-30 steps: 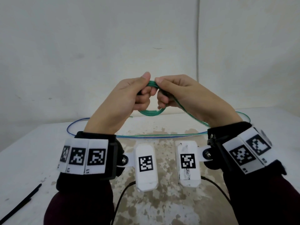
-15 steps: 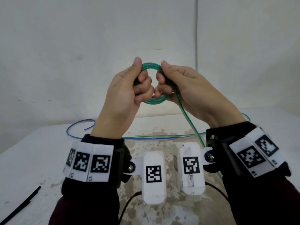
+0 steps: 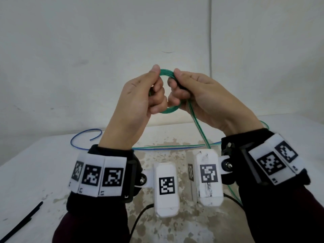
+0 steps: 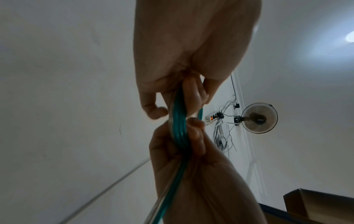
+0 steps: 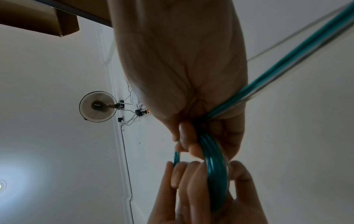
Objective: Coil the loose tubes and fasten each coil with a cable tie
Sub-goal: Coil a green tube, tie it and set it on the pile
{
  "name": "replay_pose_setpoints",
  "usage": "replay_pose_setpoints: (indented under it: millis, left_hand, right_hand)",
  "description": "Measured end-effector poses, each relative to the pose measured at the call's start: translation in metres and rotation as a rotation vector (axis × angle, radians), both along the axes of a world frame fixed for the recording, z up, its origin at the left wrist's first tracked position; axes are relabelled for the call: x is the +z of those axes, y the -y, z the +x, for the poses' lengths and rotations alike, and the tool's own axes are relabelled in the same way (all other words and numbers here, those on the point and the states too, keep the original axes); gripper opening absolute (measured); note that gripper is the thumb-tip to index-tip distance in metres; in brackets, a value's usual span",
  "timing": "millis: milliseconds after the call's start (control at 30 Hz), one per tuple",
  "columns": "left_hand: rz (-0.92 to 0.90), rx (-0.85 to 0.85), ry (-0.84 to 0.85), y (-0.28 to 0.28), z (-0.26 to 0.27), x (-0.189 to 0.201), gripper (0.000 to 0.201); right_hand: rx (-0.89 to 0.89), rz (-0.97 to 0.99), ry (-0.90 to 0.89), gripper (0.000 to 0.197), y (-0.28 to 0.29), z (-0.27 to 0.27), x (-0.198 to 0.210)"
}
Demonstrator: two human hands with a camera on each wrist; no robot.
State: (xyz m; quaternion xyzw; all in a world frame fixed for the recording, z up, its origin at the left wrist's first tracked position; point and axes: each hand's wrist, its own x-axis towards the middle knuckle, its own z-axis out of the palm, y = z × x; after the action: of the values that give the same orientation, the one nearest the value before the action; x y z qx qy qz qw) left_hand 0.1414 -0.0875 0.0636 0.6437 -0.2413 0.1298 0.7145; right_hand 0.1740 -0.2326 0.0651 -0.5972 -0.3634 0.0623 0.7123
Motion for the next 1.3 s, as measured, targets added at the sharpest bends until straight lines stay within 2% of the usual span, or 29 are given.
replay_pose_setpoints:
  millis: [100,167,267,367,533,833,967,1067,1167,1300]
  left_hand:
    - [0.144,-0.043,-0.068,-0.007,-0.001,-0.001,0.038]
    - [0.187,0.005,-0.003,-0.010,0.000,-0.003,0.036]
    - [0.077,0.102,0.081,-0.008,0.003,-0.004,0.035]
    - [-0.004,0.123,0.069,-0.006,0.007,-0.004,0.035]
    - [-0.031,0.120,0.039,-0.006,0.010,-0.007,0.035]
    - [-0.139,0.171,0.050,-0.006,0.008,-0.004,0.036]
    - [-0.118,0.123,0.069,0.000,0.008,-0.005,0.036]
    - [-0.128,0.016,0.017,0.003,0.008,-0.005,0.036]
    - [-0.026,-0.073,-0.062,0.001,0.007,-0.005,0.036]
    - [0.176,-0.080,-0.130,-0.007,0.003,-0.005,0.038]
  right_hand:
    - [-0.033,-0.098,0.044,0.034,0.001,0.000,-0.001]
    - [-0.071,-0.124,0.049,0.034,-0.001,0.000,-0.002]
    - [-0.140,-0.105,0.049,0.031,-0.005,0.001,-0.003]
    - [-0.101,-0.092,0.044,0.026,-0.003,0.002,-0.004]
    - [-0.071,-0.042,0.027,0.026,-0.005,0.004,-0.006]
    - [-0.009,-0.033,-0.050,0.038,-0.007,0.003,-0.005]
    - [-0.026,-0.041,-0.020,0.040,-0.001,0.004,-0.006]
    - [-0.058,-0.004,-0.021,0.038,0.003,0.007,-0.005]
    - [-0.074,-0.019,-0.018,0.037,0.003,0.008,-0.004]
    - [-0.076,-0.191,0.068,0.037,0.004,0.003,-0.004]
